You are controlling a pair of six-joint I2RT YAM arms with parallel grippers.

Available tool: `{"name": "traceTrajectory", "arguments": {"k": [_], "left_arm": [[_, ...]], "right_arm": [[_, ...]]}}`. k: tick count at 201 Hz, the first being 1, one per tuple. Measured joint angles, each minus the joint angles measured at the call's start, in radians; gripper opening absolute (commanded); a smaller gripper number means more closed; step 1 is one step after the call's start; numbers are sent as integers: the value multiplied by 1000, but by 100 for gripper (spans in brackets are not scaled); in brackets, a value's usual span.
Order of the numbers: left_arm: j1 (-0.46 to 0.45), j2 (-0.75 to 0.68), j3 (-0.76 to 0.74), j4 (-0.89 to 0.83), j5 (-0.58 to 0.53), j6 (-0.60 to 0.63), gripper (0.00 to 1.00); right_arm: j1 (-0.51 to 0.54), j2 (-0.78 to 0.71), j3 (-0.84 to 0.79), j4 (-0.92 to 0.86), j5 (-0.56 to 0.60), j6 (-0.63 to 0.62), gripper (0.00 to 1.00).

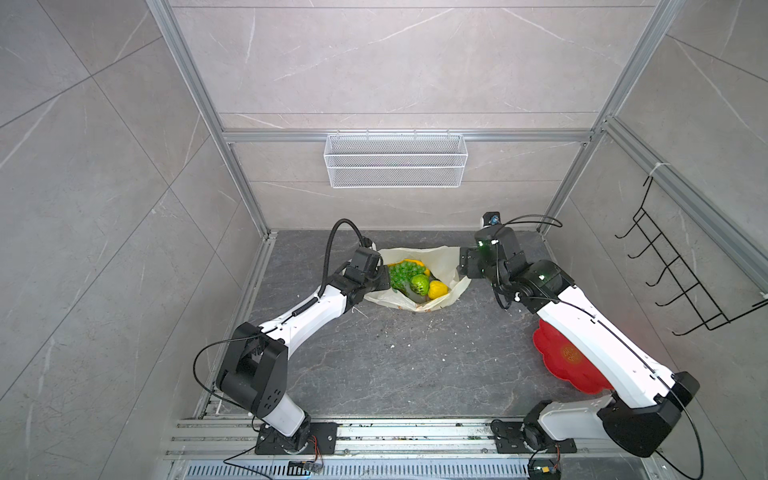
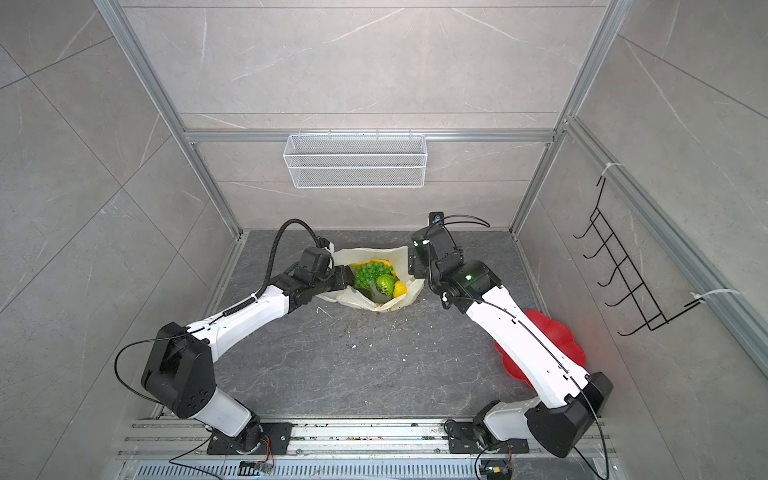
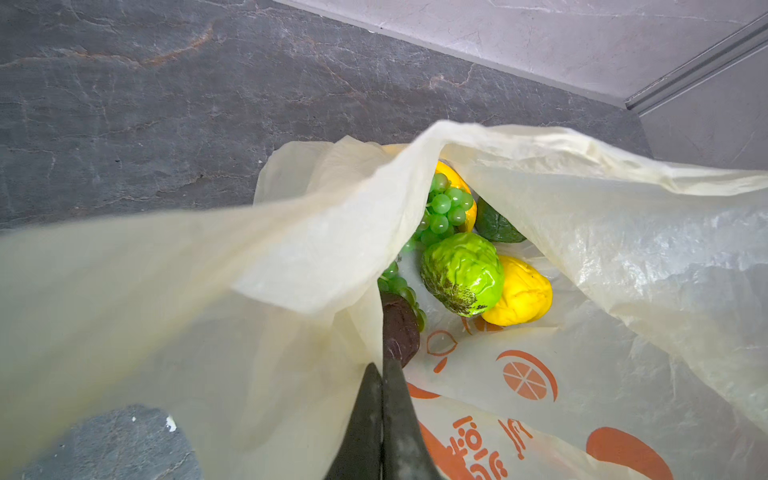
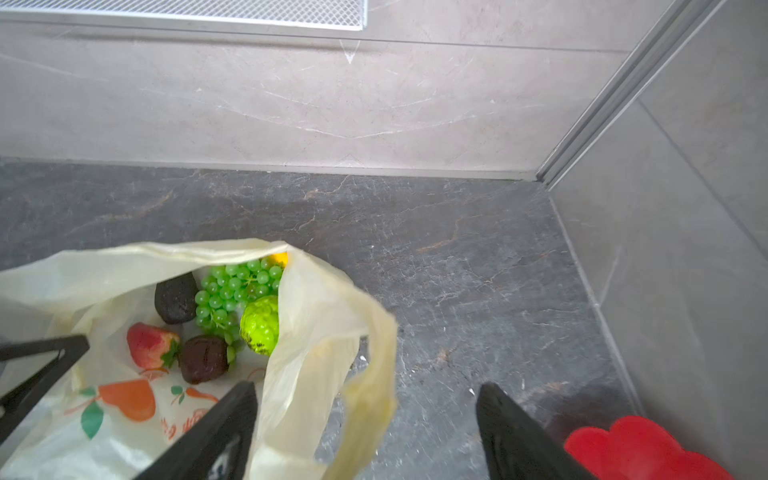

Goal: Take the fake fruits out of the plastic bag

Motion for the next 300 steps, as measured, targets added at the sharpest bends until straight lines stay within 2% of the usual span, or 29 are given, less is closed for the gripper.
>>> {"name": "traceTrajectory", "arguments": {"k": [38,57,84,124,212,237,253,269,281,300], "left_arm": [[0,0,-2,2,-8,0,0],[0,-4,-10,5,-14,0,0],[0,-11,-22,7,-24,0,0],[0,-25,-38,12,-26,0,0],[0,-38,-67,25,-25,0,0],[0,-38,-68,25,-25,-1,0],[0,-38,-71,27,-25,-2,0],[0,-38,-73,29,-25,-3,0],[0,-38,-76,31,-26,-6,0],[0,-39,-82,31,-30,-10,0]], "right_arm": [[251,18,135,-86,97,-22,83],[296,69,193,-90,86,-22,83],[271,191,199,-103,71,-13,83],[162,385,185,-122,19,5,83],[54,547,185,-151,16,32,88],[42,605,187,-170,18,35,86],[30,650,187,-176,19,36,80],[14,695,193,-184,24,47,68],[2,714,193,-189,26,45,54],[-15,723,194,-182,25,47,24]]}}
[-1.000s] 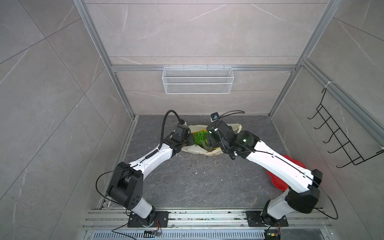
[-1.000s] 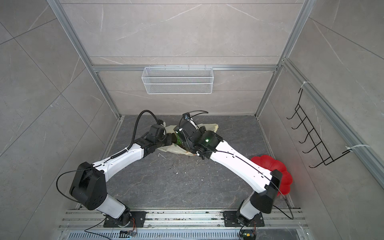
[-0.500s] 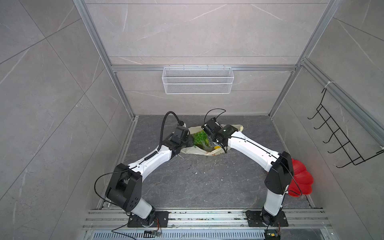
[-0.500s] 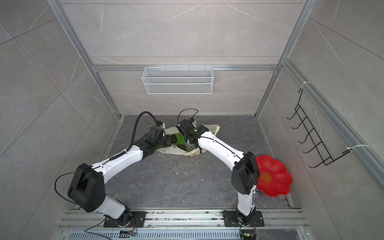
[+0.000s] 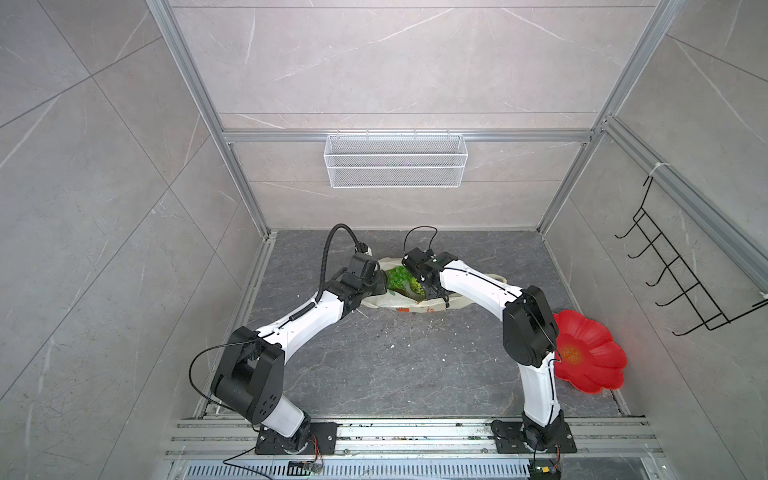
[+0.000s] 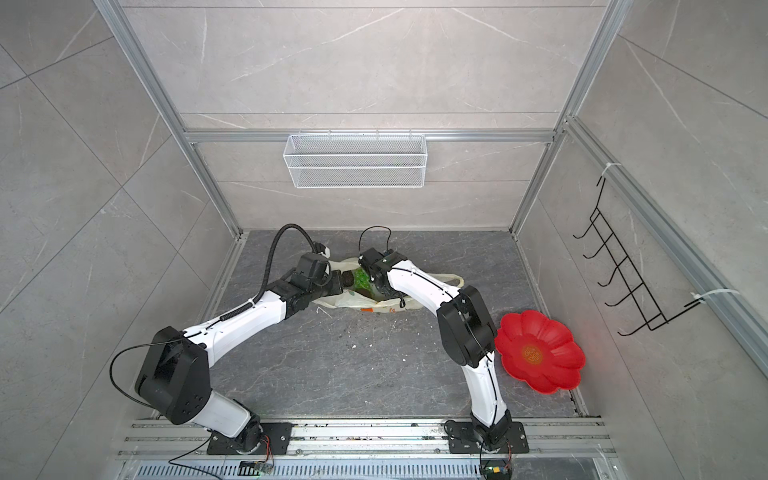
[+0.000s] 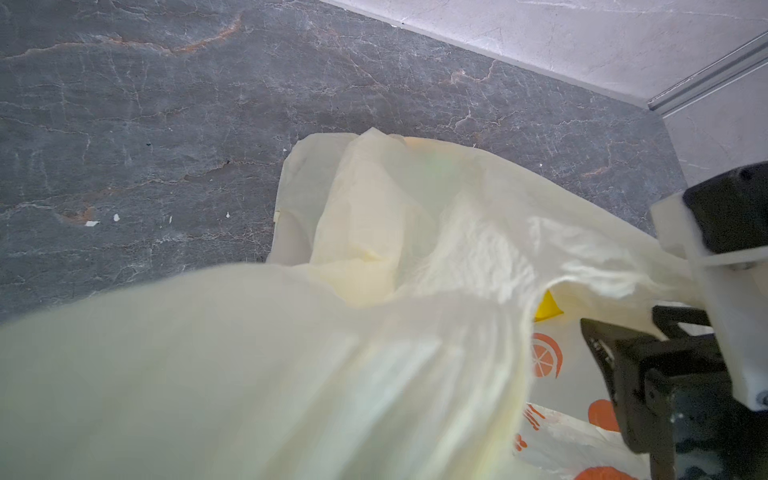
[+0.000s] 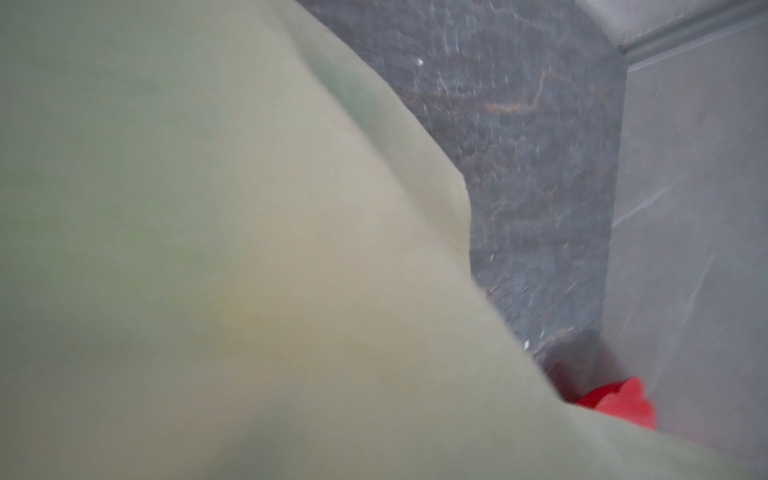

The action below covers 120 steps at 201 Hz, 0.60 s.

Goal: Take the fake fruits out of the plastic bag

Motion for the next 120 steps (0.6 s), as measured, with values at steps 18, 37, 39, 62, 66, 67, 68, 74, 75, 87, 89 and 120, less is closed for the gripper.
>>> {"name": "traceTrajectory", "arguments": {"k": [18,37,39,62,66,67,68,74,75,87,89,120], "left_arm": [[9,-1,-8,0,1,-4,0],[36,-2,-23,3,11,-6,0],[39,-3,-25,3,11,-6,0],[121,-32,-69,17,52,-12,0],[145,-41,-80,23,64,-16,0],[148,-42,-82,24,66,-16,0],[154,-45,-84,25,67,-17,0],[187,-61,-101,37,85,-23,0],[192,-63,-103,39,88,-24,0],[254,-95,-127,55,116,-36,0],[259,-98,-129,56,119,-37,0],[320,-120,-129,106,183,-53,0]], "right_arm": [[-10,-14,-6,41,-14,5,5],[-23,-90,-70,128,-88,-10,0],[-26,-107,-84,142,-104,-13,0],[-93,-317,-238,306,-291,-10,0],[-110,-356,-266,340,-326,-8,0],[-113,-364,-271,349,-335,-7,0],[-121,-380,-281,357,-346,-5,0],[-152,-440,-319,406,-404,3,0],[-156,-448,-323,412,-412,5,0],[-224,-552,-383,512,-535,30,0],[-233,-562,-388,523,-549,36,0],[-319,-625,-483,731,-810,128,0]]}}
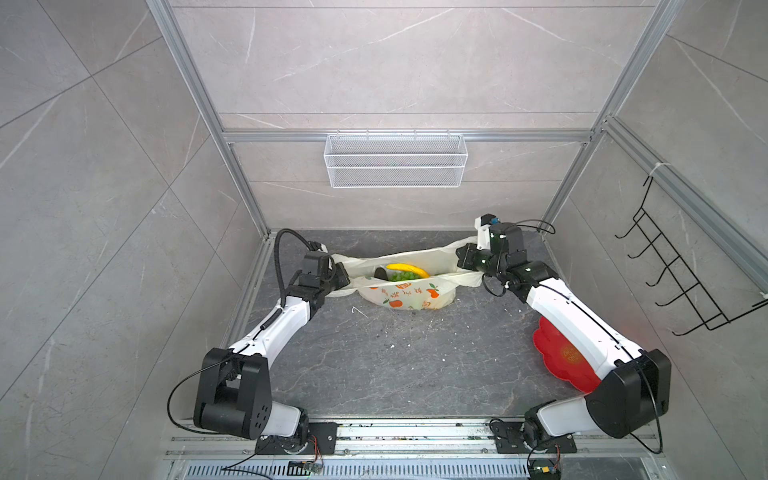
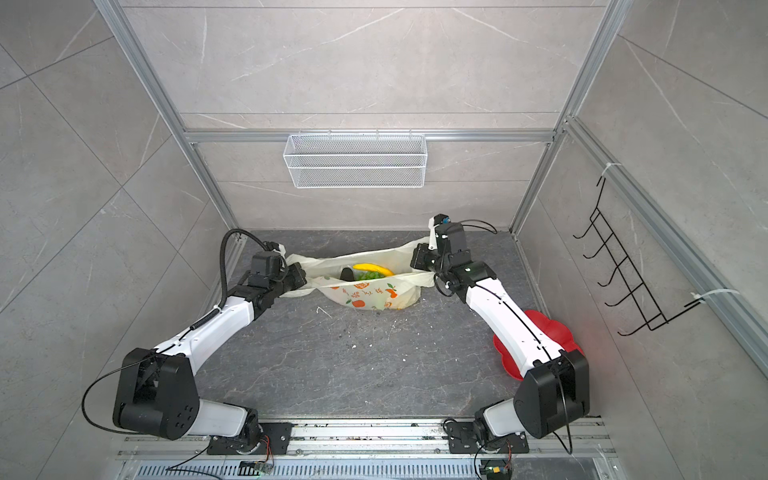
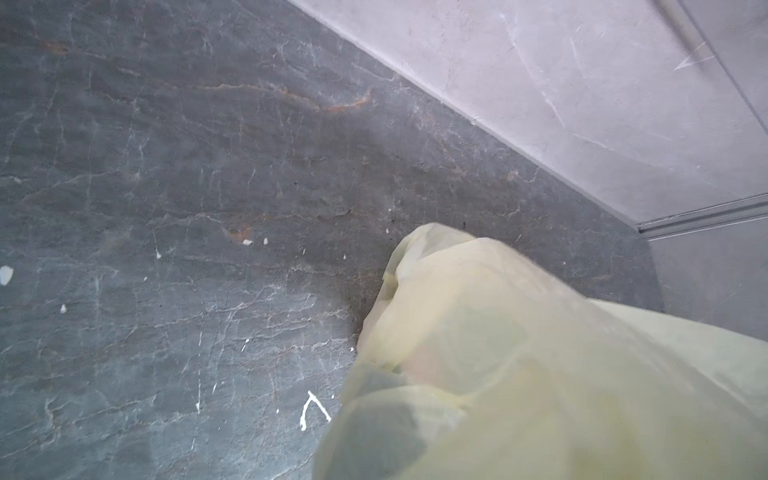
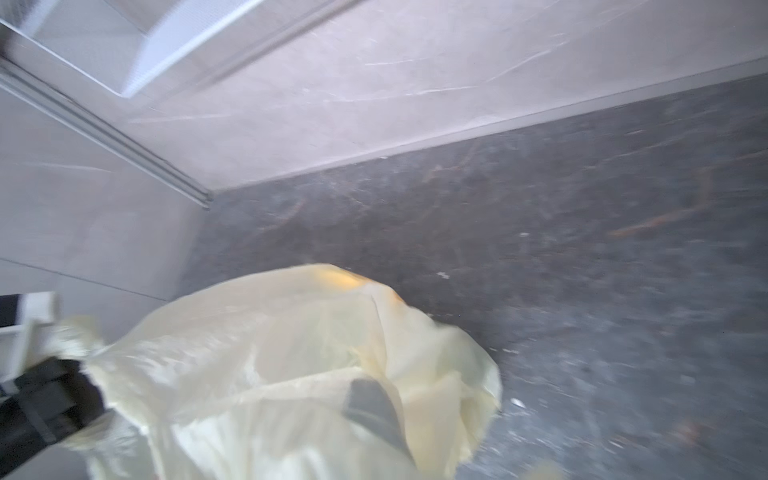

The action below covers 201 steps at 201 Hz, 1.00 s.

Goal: Take the fake fruits out of the plastic bag

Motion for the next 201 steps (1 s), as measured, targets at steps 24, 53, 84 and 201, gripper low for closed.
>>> {"name": "traceTrajectory", "arguments": {"k": [24,53,84,201], "left_arm": [[1,39,48,-13,36,-3,0],[-24,179,215,-69,51,14,0],[-93,322,405,-129,34,35,0],[-39,716,802,-575,-129,53,0]], "right_arm": [[-23,49,-66,69,-98,51,0],[-22,123,-113,121,-178,101,0],[15,157,-113,129,-192,105,0],[-87,-58,-239,400,-454,223,0]]}}
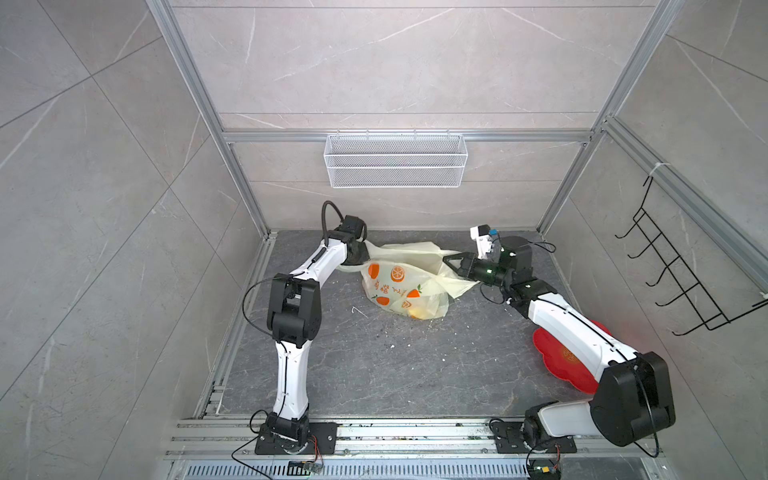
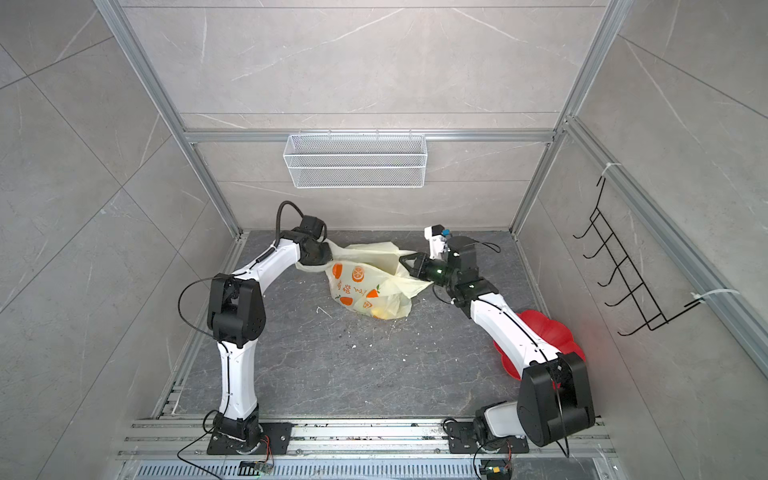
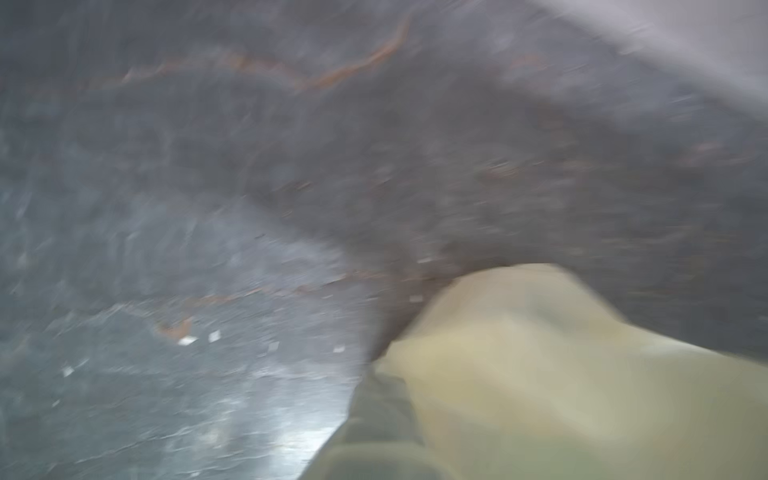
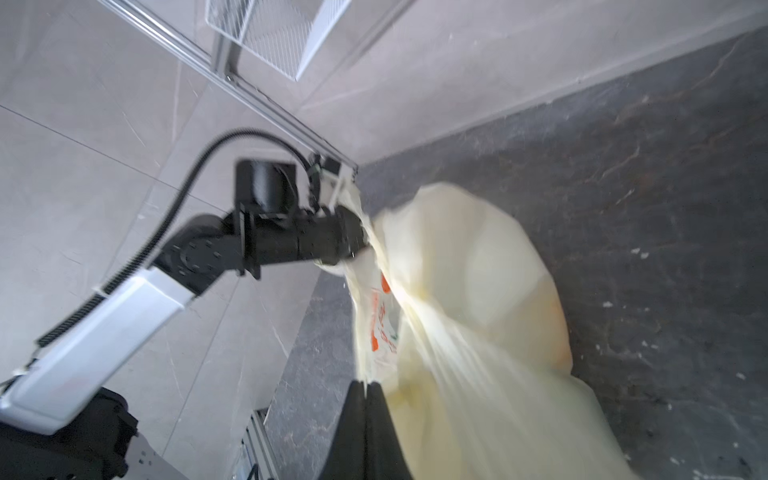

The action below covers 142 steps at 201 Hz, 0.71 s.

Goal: Take the fake fruits out of the plastic bag

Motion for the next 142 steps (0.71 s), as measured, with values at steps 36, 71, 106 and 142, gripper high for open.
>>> {"name": "traceTrajectory", "arguments": {"k": [36,71,106,142], "left_arm": [[31,-114,-257,80,117,18,0],[46,-313,-486,281,231,31,0],[50,-479,-593,436,315,30,23],[-2,-518,-579,444,283,34,52]], "right_arm": [[-48,57,-56,84,-59,97,0],[-71,108,-67,114,-52,121,0],[-64,117,-66,105,-34,100,0],[-55,116,-66,78,-5,69,0]]}}
